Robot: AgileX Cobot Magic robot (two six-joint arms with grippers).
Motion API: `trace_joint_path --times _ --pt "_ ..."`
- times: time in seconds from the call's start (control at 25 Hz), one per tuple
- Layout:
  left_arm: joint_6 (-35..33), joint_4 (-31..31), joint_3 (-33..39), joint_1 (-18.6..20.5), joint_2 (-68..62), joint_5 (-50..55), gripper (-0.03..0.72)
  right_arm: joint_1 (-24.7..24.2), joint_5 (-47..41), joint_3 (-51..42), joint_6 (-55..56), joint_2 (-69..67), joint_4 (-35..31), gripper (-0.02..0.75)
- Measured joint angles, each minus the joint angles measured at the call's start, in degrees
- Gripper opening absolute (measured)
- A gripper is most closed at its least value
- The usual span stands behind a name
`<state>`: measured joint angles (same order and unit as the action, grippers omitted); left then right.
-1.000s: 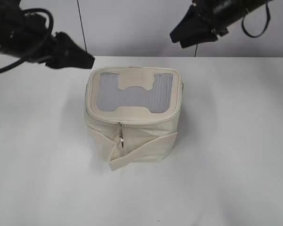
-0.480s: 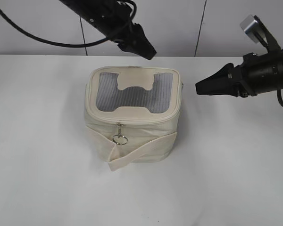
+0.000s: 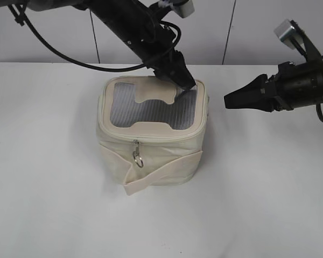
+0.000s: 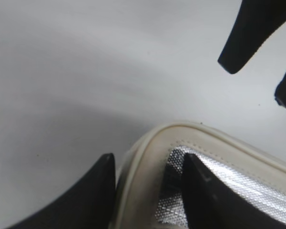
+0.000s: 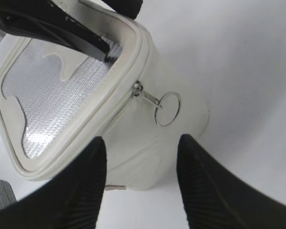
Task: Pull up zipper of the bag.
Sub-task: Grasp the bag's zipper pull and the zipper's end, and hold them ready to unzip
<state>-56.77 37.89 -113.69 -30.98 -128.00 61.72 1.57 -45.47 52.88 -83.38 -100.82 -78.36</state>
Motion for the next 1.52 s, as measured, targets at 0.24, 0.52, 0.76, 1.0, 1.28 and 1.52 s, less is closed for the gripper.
trace_joint_path --times 0.24,0.52,0.76,1.0,1.28,1.52 --pt "0.1 -0.9 -0.3 0.0 -0.3 1.8 0.28 0.0 0.0 0.0 -0.5 0.0 0.3 0.389" --pt "1.0 -2.0 -0.6 0.0 -0.8 1.4 0.041 1.9 -0.3 0.0 -0.7 -0.9 0.9 0.379" --pt "1.1 -2.1 -1.0 0.0 -0.9 1.2 0.039 5.7 2.6 0.0 -0.7 -1.9 2.2 0.378" --pt "1.3 -2.2 -1.2 0.0 -0.9 1.2 0.039 6.5 8.9 0.0 -0.8 -2.1 4.5 0.378" --pt "1.3 -2.3 -1.2 -0.1 -0.9 1.0 0.039 6.5 11.5 0.0 -2.6 -2.1 4.2 0.378" --pt "1.3 -2.3 -1.2 -0.1 -0.9 1.0 0.039 9.1 13.7 0.0 -3.2 -3.4 3.5 0.378"
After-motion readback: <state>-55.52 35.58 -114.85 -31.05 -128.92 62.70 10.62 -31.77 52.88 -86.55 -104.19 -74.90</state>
